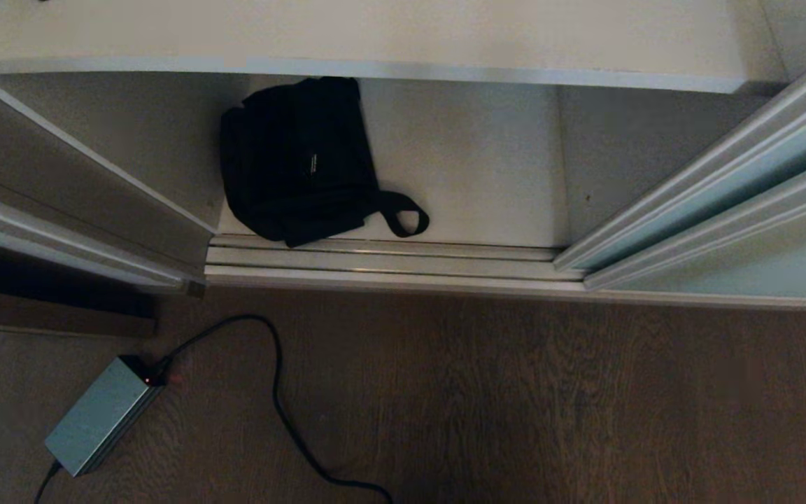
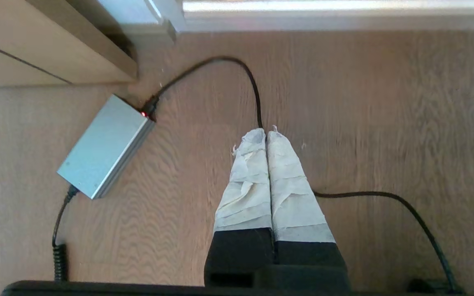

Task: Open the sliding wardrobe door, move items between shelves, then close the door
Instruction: Open the door

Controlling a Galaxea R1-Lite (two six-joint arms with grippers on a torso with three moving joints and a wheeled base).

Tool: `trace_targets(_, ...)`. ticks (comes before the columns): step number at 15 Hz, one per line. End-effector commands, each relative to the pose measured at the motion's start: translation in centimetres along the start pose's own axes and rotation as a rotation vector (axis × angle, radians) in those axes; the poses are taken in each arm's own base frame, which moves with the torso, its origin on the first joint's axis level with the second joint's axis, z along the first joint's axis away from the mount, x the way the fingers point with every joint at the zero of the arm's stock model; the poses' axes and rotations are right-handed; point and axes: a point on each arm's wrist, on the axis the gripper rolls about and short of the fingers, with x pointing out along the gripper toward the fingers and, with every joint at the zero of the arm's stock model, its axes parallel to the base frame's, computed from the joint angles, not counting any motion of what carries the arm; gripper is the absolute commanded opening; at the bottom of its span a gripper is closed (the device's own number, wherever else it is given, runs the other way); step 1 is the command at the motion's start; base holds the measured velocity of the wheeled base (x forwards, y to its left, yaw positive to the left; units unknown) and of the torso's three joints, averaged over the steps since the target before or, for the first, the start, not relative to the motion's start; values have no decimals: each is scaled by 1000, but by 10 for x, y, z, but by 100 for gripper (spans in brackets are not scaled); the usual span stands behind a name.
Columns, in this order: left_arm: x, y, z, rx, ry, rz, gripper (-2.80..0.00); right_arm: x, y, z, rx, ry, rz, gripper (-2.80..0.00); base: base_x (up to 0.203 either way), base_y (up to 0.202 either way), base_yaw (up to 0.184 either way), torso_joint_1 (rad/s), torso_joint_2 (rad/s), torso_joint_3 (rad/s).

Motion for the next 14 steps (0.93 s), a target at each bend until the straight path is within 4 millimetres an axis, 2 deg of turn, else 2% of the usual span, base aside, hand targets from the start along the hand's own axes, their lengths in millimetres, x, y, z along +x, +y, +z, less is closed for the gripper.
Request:
trace_targets(1, 0, 0, 0, 1, 3, 0, -280, 0, 0, 0, 0, 2, 0, -280, 0, 0, 0, -1, 4, -199)
trace_targets(7, 0, 0, 0, 1, -2, 0, -280, 0, 0, 0, 0, -1, 0, -280, 0, 0, 0, 4, 3, -164)
trace_targets(12, 0, 0, 0, 44, 2, 0, -280, 0, 0, 0, 0, -1, 0, -280, 0, 0, 0, 2, 0, -15)
trace_targets(14, -1, 0, 5, 30, -23, 4, -280, 0, 0, 0, 0, 1, 1, -280, 0, 0, 0, 0, 0, 0)
